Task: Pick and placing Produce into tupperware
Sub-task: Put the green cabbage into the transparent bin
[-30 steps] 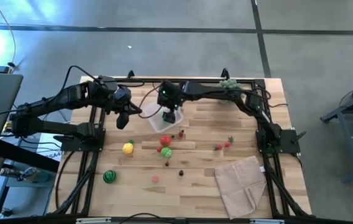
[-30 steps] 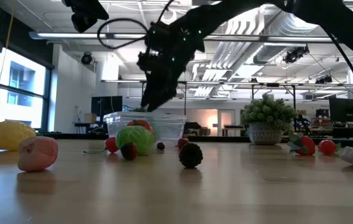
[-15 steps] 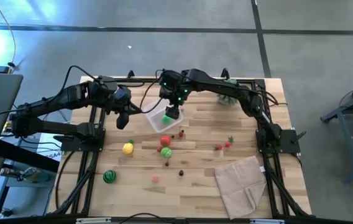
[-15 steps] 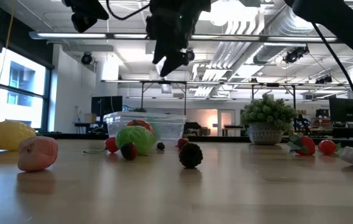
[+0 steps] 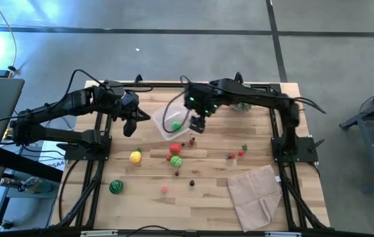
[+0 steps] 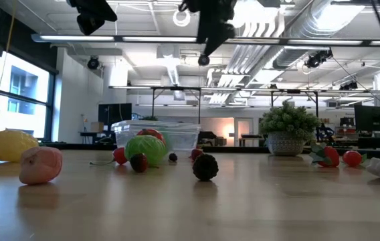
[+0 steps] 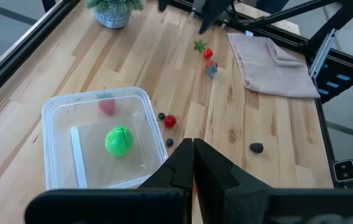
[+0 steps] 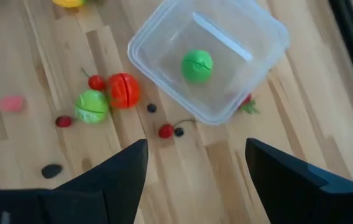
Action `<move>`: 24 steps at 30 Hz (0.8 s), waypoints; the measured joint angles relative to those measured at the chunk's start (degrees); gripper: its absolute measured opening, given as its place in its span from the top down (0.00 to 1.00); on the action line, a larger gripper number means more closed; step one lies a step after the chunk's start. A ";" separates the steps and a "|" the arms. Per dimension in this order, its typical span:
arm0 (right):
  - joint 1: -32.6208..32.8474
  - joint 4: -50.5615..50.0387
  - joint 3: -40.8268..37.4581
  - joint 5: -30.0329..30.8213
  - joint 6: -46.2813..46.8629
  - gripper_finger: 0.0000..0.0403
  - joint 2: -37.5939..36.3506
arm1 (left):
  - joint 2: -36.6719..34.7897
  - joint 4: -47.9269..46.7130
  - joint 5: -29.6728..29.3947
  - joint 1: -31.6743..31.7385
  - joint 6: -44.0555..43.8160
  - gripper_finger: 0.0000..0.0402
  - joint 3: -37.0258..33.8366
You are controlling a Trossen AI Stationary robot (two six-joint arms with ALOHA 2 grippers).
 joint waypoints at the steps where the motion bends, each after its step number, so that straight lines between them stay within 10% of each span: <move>1: 0.70 0.95 -2.83 0.80 1.24 0.36 -2.06 | 0.00 -0.03 0.00 0.01 0.00 1.00 0.00; 13: 8.57 21.17 -41.36 3.89 24.57 0.36 -26.26 | 0.00 -0.02 0.00 0.00 0.00 1.00 0.00; 24: 14.44 58.98 -58.60 4.02 13.49 0.36 -23.02 | 0.00 -0.03 0.00 0.01 0.00 1.00 0.00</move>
